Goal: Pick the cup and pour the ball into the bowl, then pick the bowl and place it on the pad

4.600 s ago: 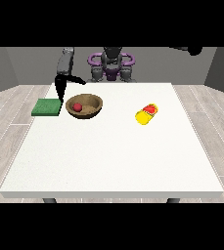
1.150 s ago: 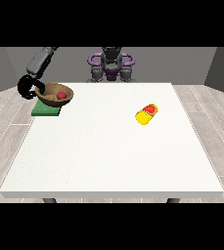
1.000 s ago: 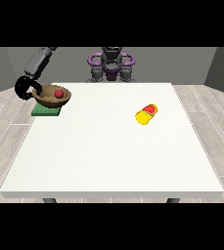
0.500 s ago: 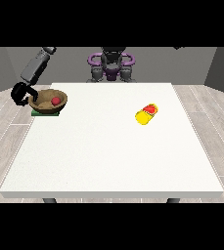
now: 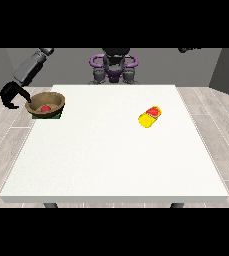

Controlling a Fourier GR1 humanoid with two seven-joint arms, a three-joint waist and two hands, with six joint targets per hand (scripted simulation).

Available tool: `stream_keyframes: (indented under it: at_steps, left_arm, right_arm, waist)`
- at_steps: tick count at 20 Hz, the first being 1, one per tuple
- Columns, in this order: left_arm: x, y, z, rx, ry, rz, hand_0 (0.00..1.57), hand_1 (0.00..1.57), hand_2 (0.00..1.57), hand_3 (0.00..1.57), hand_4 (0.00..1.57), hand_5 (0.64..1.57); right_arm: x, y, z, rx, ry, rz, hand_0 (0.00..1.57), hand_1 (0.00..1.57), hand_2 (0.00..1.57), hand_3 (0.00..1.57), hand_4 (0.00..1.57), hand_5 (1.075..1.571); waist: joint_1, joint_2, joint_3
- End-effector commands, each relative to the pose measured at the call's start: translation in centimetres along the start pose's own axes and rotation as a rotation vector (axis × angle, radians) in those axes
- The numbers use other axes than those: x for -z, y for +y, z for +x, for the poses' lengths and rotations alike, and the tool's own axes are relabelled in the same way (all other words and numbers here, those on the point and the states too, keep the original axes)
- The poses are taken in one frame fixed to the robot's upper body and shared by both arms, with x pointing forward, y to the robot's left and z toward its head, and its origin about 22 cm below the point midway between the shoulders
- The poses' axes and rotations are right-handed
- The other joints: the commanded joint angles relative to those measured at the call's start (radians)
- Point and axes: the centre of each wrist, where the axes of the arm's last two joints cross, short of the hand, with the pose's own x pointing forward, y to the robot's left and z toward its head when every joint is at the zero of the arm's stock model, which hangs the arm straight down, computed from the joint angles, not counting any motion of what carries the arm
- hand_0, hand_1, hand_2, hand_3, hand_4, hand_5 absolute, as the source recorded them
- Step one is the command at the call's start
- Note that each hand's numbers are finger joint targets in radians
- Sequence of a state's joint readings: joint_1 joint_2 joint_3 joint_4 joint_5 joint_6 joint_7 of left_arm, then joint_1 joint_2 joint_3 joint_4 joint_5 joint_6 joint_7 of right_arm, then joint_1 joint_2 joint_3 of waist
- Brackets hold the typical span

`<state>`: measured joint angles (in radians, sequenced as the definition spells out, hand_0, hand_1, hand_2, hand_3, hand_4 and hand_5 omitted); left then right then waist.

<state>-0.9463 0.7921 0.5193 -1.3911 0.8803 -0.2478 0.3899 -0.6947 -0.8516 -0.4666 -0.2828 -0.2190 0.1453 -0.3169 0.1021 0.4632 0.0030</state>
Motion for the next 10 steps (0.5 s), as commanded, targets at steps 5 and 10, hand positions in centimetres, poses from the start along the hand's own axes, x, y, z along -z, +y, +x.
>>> stream_keyframes:
  at_steps: [5,10]
  left_arm:
    - [-1.1,-0.7,0.9,-0.032,-0.006,0.003,0.00,0.00,0.00,0.00,0.00,1.566]
    - [-2.5,2.6,-6.3,-0.059,0.143,0.084,0.00,0.00,0.00,0.00,0.00,1.566]
  right_arm:
    - [0.8,-0.5,2.1,0.067,-0.043,0.000,0.38,0.38,0.30,0.21,0.00,1.432]
    - [1.9,0.3,5.8,0.066,-0.005,0.161,0.38,0.38,0.12,0.41,0.31,1.374]
  waist:
    - [-0.020,0.008,-0.0002]
    - [-0.052,-0.187,-0.0053]
